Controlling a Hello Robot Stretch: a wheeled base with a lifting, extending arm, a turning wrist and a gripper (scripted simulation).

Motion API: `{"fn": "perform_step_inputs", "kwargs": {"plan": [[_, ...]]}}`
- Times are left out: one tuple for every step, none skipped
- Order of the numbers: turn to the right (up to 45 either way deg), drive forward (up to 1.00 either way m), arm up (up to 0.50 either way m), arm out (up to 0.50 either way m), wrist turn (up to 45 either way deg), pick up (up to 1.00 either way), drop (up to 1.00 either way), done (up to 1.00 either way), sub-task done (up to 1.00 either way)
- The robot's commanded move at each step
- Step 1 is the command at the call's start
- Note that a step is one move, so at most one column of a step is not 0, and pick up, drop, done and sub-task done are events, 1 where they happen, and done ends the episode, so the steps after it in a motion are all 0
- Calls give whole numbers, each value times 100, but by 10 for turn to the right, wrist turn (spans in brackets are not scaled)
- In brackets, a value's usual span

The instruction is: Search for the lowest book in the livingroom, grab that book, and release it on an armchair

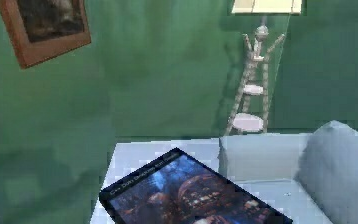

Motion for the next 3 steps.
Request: {"fn": "perform_step_inputs", "kwargs": {"plan": [[0,65,0,0,0,0,0,0,0],[-450,0,0,0,0,0,0,0,0],[-450,0,0,0,0,0,0,0,0]]}}
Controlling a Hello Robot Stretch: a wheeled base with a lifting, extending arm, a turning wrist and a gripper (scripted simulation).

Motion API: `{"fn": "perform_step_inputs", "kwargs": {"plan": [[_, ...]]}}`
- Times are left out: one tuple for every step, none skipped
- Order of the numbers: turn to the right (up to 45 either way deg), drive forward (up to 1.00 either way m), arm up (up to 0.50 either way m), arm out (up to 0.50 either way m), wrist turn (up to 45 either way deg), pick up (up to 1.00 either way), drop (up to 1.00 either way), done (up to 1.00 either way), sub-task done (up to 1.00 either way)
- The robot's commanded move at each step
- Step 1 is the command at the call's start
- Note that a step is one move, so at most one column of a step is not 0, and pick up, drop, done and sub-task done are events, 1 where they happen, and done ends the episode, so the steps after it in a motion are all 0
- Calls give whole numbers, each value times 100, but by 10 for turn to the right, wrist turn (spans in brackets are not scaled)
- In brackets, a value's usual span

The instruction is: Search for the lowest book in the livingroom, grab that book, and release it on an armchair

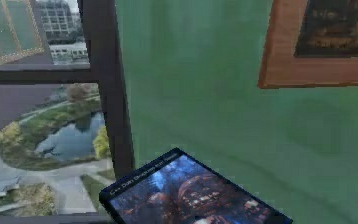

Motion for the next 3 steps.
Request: {"fn": "perform_step_inputs", "kwargs": {"plan": [[-120,0,0,0,0,0,0,0,0],[450,0,0,0,0,0,0,0,0],[420,0,0,0,0,0,0,0,0]]}}
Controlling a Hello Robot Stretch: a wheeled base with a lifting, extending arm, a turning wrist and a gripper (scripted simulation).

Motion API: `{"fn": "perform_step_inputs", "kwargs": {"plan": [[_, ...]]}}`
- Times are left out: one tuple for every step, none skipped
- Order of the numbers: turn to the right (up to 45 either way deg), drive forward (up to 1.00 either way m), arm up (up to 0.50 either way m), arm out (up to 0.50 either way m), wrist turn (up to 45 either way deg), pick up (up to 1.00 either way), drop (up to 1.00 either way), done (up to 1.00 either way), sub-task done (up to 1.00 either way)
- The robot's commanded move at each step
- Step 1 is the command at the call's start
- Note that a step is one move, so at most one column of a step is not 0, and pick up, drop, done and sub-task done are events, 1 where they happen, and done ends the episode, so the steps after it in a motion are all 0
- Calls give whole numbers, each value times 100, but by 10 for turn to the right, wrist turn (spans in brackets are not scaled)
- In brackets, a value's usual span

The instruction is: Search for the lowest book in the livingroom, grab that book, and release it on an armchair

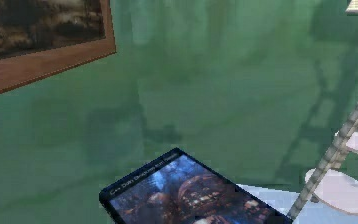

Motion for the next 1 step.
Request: {"fn": "perform_step_inputs", "kwargs": {"plan": [[0,0,0,30,0,0,0,0,0]]}}
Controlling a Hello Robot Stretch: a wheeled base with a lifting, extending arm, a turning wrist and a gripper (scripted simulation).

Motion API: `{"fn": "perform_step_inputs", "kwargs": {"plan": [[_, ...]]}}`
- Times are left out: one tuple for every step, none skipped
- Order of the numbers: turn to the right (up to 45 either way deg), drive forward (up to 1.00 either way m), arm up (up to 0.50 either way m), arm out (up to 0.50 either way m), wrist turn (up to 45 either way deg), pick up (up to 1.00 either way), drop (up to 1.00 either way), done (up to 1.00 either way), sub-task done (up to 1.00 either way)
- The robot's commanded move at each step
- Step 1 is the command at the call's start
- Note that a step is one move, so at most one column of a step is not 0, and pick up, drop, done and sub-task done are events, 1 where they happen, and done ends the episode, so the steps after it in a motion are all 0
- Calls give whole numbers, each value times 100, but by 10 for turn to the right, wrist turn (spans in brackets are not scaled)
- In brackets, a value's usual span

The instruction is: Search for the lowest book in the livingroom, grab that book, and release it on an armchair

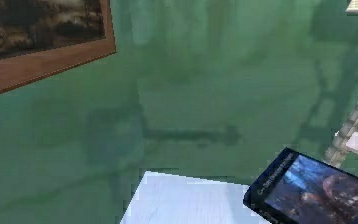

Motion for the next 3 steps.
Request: {"fn": "perform_step_inputs", "kwargs": {"plan": [[0,0,0,0,450,0,0,0,0],[0,0,0,0,450,0,0,0,0],[0,0,0,0,390,0,0,0,0]]}}
